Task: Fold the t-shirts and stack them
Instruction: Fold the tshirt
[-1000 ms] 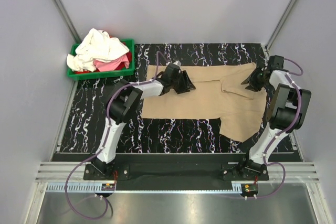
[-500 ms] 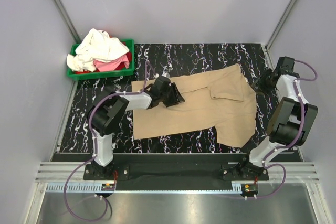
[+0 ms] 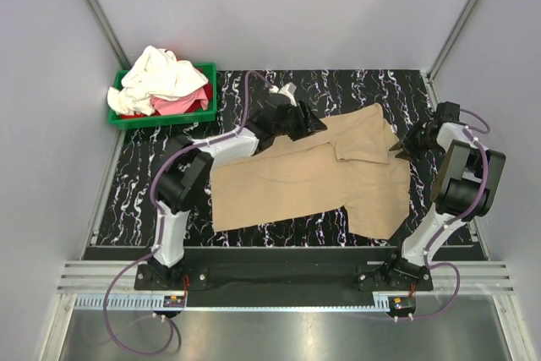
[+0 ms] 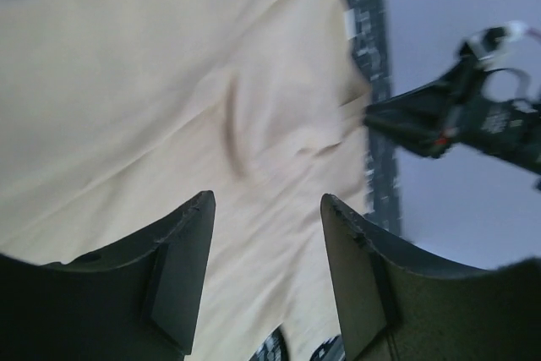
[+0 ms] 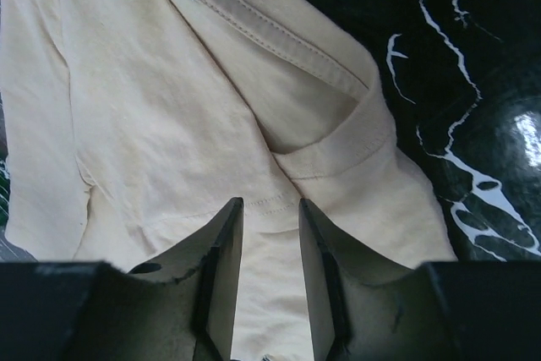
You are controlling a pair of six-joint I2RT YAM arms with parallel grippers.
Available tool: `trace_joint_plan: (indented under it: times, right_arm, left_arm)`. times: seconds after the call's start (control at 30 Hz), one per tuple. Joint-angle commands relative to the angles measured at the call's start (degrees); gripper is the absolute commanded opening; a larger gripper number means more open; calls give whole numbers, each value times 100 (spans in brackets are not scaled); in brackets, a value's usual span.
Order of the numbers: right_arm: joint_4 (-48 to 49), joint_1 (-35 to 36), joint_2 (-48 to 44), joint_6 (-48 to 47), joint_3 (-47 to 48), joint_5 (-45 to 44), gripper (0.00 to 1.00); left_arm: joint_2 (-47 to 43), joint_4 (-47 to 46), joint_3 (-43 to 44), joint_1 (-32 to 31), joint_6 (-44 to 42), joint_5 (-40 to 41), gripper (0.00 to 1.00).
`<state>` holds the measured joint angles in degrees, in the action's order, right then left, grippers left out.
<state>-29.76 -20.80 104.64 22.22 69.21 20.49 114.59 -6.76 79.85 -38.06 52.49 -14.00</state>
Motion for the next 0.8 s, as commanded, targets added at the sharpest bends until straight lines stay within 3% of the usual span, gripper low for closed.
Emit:
trace_joint_plan:
  times: [0.0, 0.4, 0.77]
  right_arm:
    - [295, 120, 126, -261, 295, 245, 40]
    - [427, 137, 443, -473, 181, 43, 42]
    - [506, 155, 461, -429, 180, 192, 37]
  left_arm:
    - [755, -851, 521, -148, 445, -384, 58]
    - [2023, -2126, 1128, -491, 912, -586, 60]
    - [2446, -2048, 1375, -641, 1035, -665, 58]
